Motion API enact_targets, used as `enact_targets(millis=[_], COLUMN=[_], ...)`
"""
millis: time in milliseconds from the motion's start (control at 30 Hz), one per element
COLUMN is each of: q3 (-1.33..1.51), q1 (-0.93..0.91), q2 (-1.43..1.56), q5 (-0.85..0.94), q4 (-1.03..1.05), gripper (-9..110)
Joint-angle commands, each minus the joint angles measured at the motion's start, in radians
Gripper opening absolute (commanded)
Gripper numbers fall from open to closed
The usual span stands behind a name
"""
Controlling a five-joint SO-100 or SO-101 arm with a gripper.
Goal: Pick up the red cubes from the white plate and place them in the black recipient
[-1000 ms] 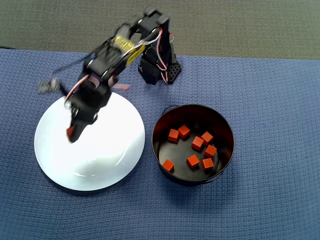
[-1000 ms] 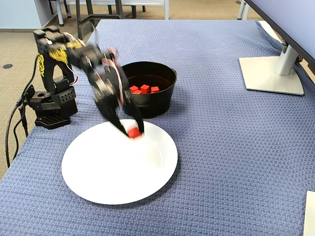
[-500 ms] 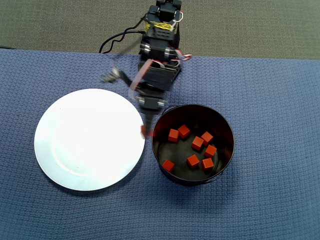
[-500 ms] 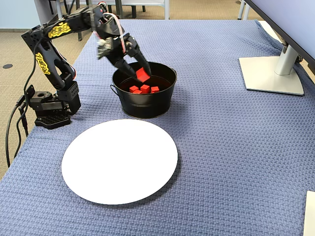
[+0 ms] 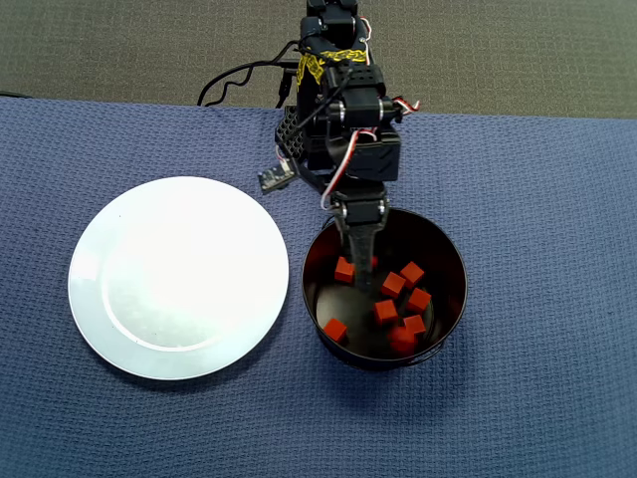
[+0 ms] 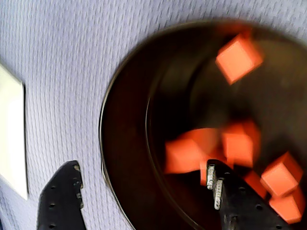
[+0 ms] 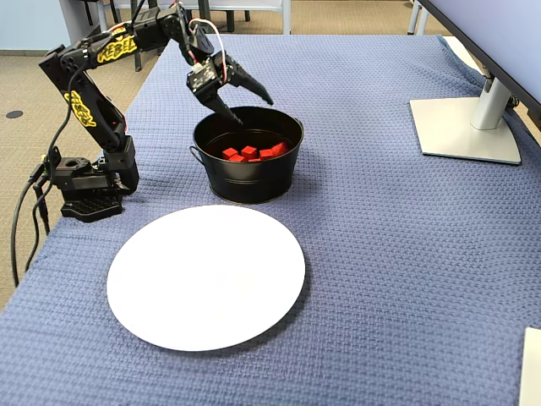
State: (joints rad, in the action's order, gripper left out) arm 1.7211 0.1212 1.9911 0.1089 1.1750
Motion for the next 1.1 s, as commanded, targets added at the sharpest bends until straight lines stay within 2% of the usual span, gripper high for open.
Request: enact_targets(millis=[0,167,567,800,1067], q3=[0.095,0.299,0.773,0.93,1.039], q1=[-0.124,-0.21,-0.242,-0.181,-0.109], q2=[0.129,0.287,0.597,0.793,0.836], q5=[-0.028,-0.071,-0.069,-0.06,-0.051], q4=[-0.069,-0.097,-0.143,-0.106,-0.121], gripper=[19,17,9,8,7])
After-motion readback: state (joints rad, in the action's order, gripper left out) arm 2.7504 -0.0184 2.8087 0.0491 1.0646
